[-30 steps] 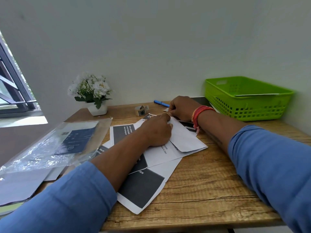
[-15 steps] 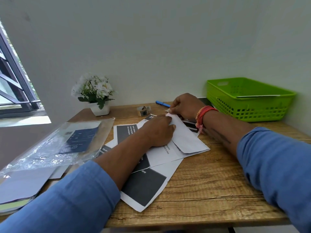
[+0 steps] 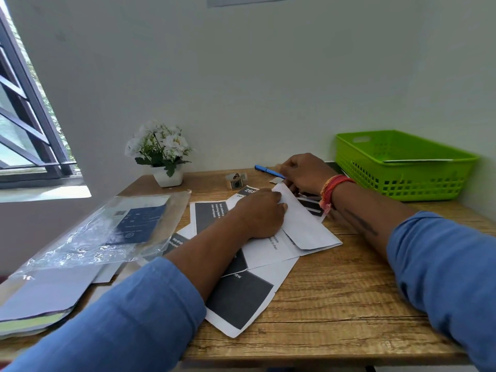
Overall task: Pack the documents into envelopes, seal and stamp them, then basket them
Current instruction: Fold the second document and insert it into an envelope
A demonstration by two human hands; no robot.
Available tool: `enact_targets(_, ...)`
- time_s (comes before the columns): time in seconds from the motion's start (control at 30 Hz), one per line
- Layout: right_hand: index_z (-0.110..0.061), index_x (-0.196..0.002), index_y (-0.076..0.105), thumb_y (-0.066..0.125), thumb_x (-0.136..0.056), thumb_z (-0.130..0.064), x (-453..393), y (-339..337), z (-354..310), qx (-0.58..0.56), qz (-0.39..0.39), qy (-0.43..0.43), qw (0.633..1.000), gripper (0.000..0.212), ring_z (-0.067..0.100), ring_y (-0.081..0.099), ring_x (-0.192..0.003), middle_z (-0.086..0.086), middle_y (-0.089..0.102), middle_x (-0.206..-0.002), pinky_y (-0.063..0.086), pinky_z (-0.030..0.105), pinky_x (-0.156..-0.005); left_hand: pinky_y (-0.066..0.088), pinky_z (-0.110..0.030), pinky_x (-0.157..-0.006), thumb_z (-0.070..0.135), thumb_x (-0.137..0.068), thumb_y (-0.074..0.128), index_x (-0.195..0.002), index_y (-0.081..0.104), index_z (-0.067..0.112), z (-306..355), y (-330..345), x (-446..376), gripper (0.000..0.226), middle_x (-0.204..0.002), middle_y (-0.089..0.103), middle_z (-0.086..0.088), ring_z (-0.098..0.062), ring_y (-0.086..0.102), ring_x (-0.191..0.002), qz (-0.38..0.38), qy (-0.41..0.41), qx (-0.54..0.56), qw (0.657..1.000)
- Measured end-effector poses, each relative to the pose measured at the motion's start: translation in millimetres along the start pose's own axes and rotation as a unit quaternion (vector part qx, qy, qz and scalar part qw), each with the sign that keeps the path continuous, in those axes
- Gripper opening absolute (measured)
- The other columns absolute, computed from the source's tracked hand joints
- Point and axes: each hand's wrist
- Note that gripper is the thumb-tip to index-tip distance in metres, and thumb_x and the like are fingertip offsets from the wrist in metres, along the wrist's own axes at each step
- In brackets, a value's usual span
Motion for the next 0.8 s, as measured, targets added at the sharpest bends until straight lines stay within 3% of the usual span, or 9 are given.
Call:
enact_targets(0.1, -0.020, -0.112, 0.070, 0.078, -0.084, -0.034, 5.6, -1.3, -0.2, 0.040, -0.008, -0.001, 0.999, 0.032, 0.016, 0.062, -0.089, -0.002, 0.066, -0.101, 0.044, 0.026, -0.074, 0.043, -0.043, -0.104, 0.036, -0.107, 0.035, -0.130, 0.055, 0.006, -0.2, -0.4, -0.4, 0.043, -0.134, 0.055, -0.015, -0.028, 0.052, -0.121, 0.002, -0.001, 0.001, 1.000)
enact_targets(0.17, -0.018, -0.105, 0.075, 0.075, -0.086, -0.026, 6.2, 1.5, 0.5, 0.004, 0.016, 0.006, 1.000, 0.020, 0.015, 0.064, -0.087, 0.001, 0.072, -0.103, 0.046, 0.025, -0.074, 0.042, -0.045, -0.108, 0.037, -0.107, 0.035, -0.136, 0.052, 0.007, -0.2, 0.1, -0.2, 0.045, -0.141, 0.052, -0.015, -0.028, 0.050, -0.127, 0.005, -0.002, 0.006, 1.000)
enact_targets(0.23, -0.017, -0.097, 0.077, 0.073, -0.087, -0.026, 5.8, 3.4, -1.7, -0.011, 0.017, 0.012, 1.000, 0.014, 0.014, 0.064, -0.081, 0.002, 0.074, -0.098, 0.046, 0.025, -0.069, 0.041, -0.046, -0.110, 0.038, -0.106, 0.035, -0.140, 0.050, 0.008, -0.6, 0.5, 0.4, 0.047, -0.145, 0.050, -0.014, -0.029, 0.049, -0.130, 0.009, 0.001, 0.008, 1.000)
enact_targets(0.37, -0.011, -0.081, 0.076, 0.079, -0.082, -0.040, 4.0, 2.6, -5.9, 0.022, -0.014, 0.050, 0.998, 0.030, 0.017, 0.059, -0.068, 0.005, 0.069, -0.077, 0.042, 0.027, -0.058, 0.043, -0.046, -0.105, 0.037, -0.106, 0.035, -0.133, 0.053, 0.007, -0.1, 0.7, 2.2, 0.044, -0.137, 0.053, -0.015, -0.029, 0.051, -0.125, 0.005, -0.001, 0.005, 1.000)
enact_targets(0.5, -0.002, -0.094, 0.078, 0.074, -0.087, -0.037, 2.9, 3.5, -7.4, 0.007, 0.010, 0.059, 0.998, 0.036, 0.028, 0.067, -0.086, 0.014, 0.074, -0.095, 0.052, 0.036, -0.075, 0.043, -0.047, -0.106, 0.035, -0.106, 0.035, -0.132, 0.052, 0.006, 1.3, 0.6, 2.3, 0.042, -0.135, 0.052, -0.015, -0.030, 0.050, -0.125, 0.014, 0.003, 0.014, 1.000)
enact_targets(0.57, 0.000, -0.100, 0.076, 0.064, -0.095, -0.035, 5.2, 4.9, -11.0, -0.017, 0.009, 0.074, 0.997, 0.037, 0.027, 0.064, -0.082, 0.017, 0.073, -0.099, 0.048, 0.033, -0.070, 0.042, -0.047, -0.108, 0.035, -0.106, 0.035, -0.137, 0.050, 0.007, 1.0, 1.2, 1.9, 0.044, -0.140, 0.050, -0.014, -0.030, 0.049, -0.129, 0.014, 0.005, 0.015, 1.000)
enact_targets(0.67, -0.007, -0.118, 0.071, 0.048, -0.101, -0.028, 7.6, 1.3, -12.1, -0.072, 0.008, 0.097, 0.993, 0.035, 0.027, 0.066, -0.095, 0.013, 0.071, -0.109, 0.051, 0.028, -0.073, 0.041, -0.047, -0.108, 0.037, -0.106, 0.034, -0.136, 0.051, 0.007, 0.7, 1.9, 1.4, 0.046, -0.141, 0.050, -0.014, -0.029, 0.049, -0.128, 0.007, -0.003, 0.013, 1.000)
enact_targets(0.8, -0.004, -0.095, 0.078, 0.062, -0.094, -0.034, 7.8, -8.2, -4.6, -0.052, -0.032, 0.097, 0.993, 0.033, 0.022, 0.067, -0.072, 0.011, 0.076, -0.088, 0.052, 0.032, -0.071, 0.043, -0.046, -0.107, 0.038, -0.106, 0.035, -0.130, 0.054, 0.007, 1.5, 1.0, 2.1, 0.043, -0.137, 0.052, -0.014, -0.028, 0.051, -0.125, 0.007, -0.008, 0.017, 1.000)
Point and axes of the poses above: each hand's wrist, its own x-axis away from the middle knuckle, its own y-axis out of the palm, z = x × y
